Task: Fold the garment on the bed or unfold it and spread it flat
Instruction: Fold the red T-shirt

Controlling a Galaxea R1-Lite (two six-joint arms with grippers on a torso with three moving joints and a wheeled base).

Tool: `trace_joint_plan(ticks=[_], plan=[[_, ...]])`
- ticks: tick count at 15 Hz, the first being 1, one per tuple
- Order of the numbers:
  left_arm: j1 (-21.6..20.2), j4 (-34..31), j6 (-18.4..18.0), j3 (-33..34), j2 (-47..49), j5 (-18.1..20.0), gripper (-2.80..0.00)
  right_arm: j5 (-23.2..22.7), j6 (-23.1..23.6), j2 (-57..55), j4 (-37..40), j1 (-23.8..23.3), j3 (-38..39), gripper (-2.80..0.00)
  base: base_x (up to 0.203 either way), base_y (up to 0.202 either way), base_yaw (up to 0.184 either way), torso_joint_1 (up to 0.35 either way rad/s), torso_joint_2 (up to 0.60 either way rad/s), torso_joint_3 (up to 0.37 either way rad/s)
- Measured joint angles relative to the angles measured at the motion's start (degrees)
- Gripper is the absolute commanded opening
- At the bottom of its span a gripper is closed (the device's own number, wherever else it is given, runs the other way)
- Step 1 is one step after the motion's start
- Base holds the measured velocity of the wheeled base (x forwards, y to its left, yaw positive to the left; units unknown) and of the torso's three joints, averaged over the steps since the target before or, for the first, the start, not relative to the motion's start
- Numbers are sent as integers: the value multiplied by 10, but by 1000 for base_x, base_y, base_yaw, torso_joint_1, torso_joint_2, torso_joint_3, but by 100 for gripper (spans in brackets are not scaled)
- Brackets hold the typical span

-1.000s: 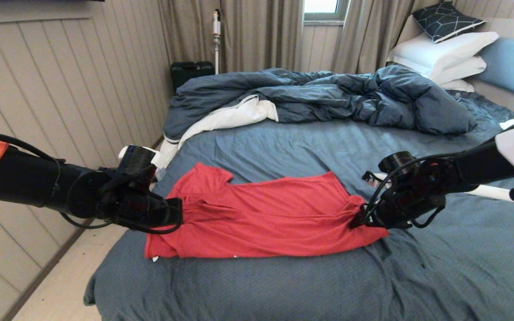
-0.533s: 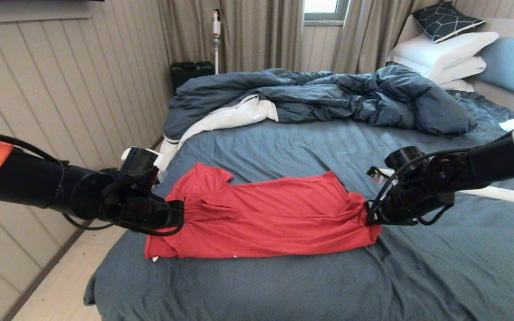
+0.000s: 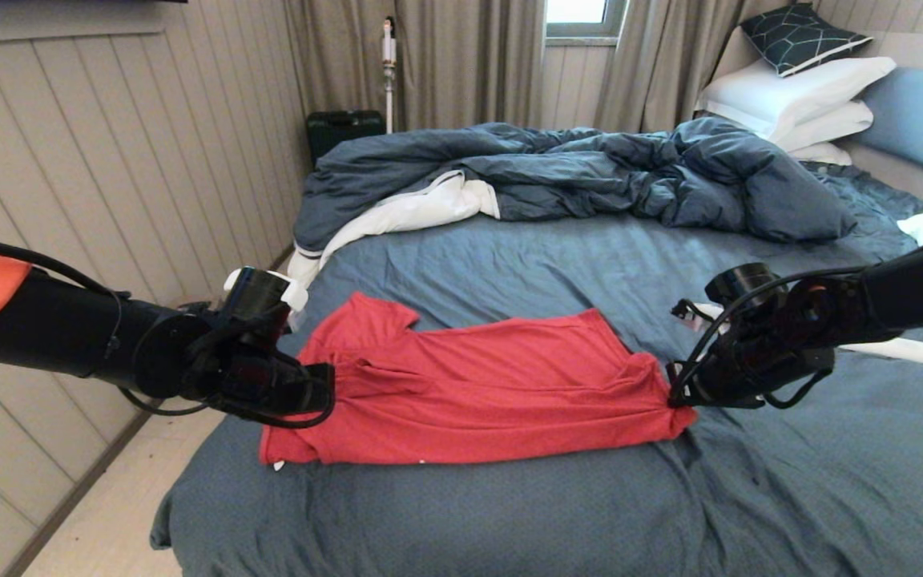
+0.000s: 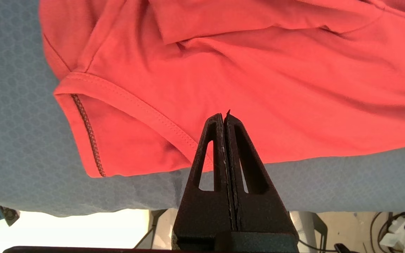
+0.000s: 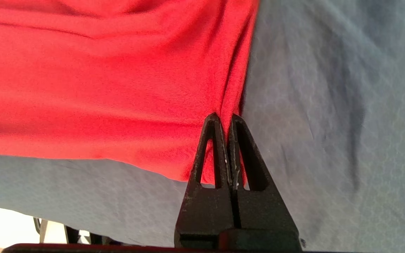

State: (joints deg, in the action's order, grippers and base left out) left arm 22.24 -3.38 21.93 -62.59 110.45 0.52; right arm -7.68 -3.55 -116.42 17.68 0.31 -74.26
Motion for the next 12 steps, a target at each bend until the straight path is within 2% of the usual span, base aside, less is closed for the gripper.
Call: trace_joint_plan(ticks=[8,11,12], plan=[[-3,6,0,-2,8,-3,-280,-3,2,-3,-21,-28,13,-280,0,0,0,0,0,0],[-25,6,-2,6,0,-3,-280,-2,1,-4,-25,-25,14,-280,0,0,0,0,0,0],[-32,7,-3,9,2,-3,0,-3,1,-3,-25,-23,13,-280,0,0,0,0,0,0]])
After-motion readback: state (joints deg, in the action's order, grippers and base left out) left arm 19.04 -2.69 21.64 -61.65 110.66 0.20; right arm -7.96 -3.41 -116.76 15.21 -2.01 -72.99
